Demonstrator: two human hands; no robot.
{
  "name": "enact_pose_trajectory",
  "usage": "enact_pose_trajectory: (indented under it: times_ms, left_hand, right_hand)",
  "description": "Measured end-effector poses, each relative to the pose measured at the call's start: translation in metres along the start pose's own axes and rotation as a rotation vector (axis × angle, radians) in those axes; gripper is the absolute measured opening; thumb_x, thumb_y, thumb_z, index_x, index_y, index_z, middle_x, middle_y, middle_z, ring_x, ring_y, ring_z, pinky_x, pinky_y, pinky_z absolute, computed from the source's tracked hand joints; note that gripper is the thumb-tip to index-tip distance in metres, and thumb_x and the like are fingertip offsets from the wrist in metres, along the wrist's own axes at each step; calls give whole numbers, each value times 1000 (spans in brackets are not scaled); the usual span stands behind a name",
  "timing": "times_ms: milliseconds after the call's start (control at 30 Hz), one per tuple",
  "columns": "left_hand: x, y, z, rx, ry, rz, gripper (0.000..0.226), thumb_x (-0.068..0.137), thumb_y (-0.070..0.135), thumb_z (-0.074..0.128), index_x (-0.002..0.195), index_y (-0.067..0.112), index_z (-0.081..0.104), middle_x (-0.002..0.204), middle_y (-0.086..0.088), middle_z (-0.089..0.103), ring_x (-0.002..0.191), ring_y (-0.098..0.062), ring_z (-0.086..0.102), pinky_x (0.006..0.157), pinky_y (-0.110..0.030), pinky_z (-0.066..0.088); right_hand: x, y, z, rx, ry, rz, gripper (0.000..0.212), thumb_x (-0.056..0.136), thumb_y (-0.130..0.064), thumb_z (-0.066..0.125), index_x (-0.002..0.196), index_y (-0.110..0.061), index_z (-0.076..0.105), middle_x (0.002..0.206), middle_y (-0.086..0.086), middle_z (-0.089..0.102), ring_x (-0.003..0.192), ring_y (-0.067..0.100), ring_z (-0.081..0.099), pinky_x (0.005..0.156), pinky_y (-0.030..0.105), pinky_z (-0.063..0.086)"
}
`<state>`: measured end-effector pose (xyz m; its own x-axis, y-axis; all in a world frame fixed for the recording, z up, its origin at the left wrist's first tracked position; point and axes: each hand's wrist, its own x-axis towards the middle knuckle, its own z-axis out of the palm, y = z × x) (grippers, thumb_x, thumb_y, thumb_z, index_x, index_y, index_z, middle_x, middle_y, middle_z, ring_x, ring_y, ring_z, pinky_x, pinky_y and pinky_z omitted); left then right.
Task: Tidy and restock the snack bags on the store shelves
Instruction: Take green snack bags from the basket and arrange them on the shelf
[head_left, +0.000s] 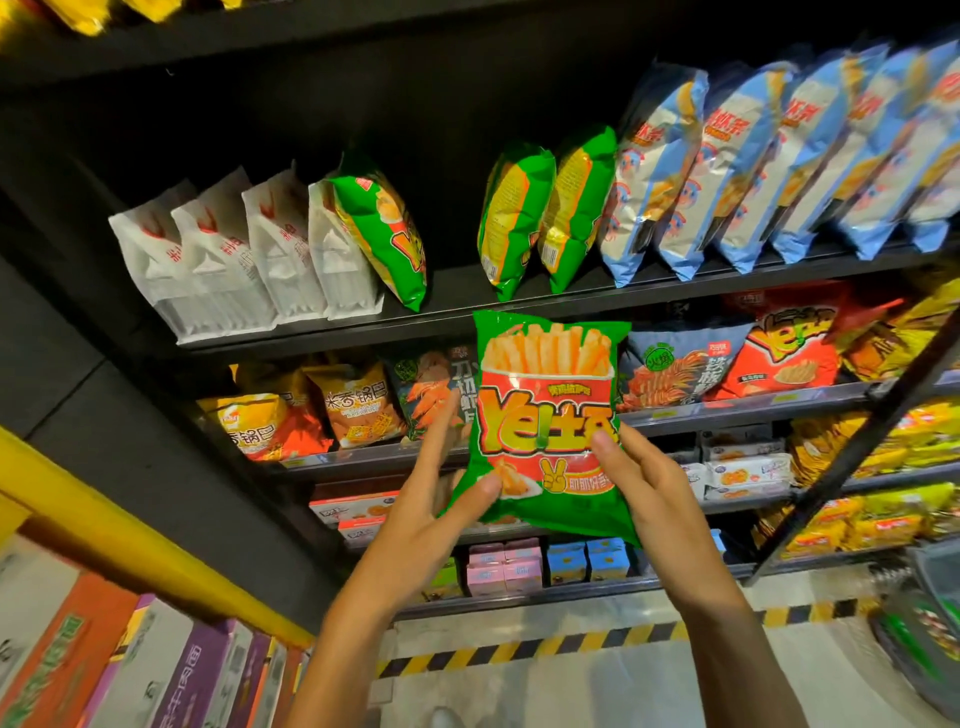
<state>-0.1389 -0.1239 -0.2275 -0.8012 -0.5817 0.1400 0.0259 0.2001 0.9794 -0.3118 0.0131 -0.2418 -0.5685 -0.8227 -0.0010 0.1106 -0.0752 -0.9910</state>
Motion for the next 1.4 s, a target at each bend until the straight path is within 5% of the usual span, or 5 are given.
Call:
enact_pose_trajectory:
  times_ms: [100,300,600,900,1400]
  left_hand:
    - [0,1,-1,47,-32,54,73,98,25,62,159,40,25,159,32,32,147,5,33,110,-22,44]
    - [-1,0,1,184,93,67,47,98,38,59,144,44,54,160,27,35,148,10,26,108,-12,41]
    - [-8,3,-12,-100,-12,-37,68,84,10,76,146,29,56,157,19,45,151,-7,32,98,-28,55]
    - [-9,3,-16,-170,-56,-56,68,82,26,76,147,26,55,163,23,33,153,-3,27,110,-40,49]
    - [-1,5,-11,-303,13,-195,53,98,40,47,144,16,56,142,-8,63,125,-30,65,96,-42,59]
  right_hand:
    - [-1,-2,-3,-39,-32,33,62,91,-57,60,146,-30,54,126,-27,68,115,-16,59,94,6,47]
    - [-7,-5,-4,9,-66,32,90,72,-72,79,147,-66,30,158,-22,41,147,2,37,119,41,39]
    - [-16,-7,-13,-150,-151,-59,86,78,-34,79,152,-50,38,147,-38,46,133,-24,36,100,3,38]
    - [-19,-10,-13,-111,-133,-66,64,89,-42,64,149,-53,44,151,-38,42,141,-8,42,114,42,46]
    - [-9,-7,-6,-35,-12,24,39,105,-46,43,136,-35,65,136,-3,68,105,22,76,91,22,57]
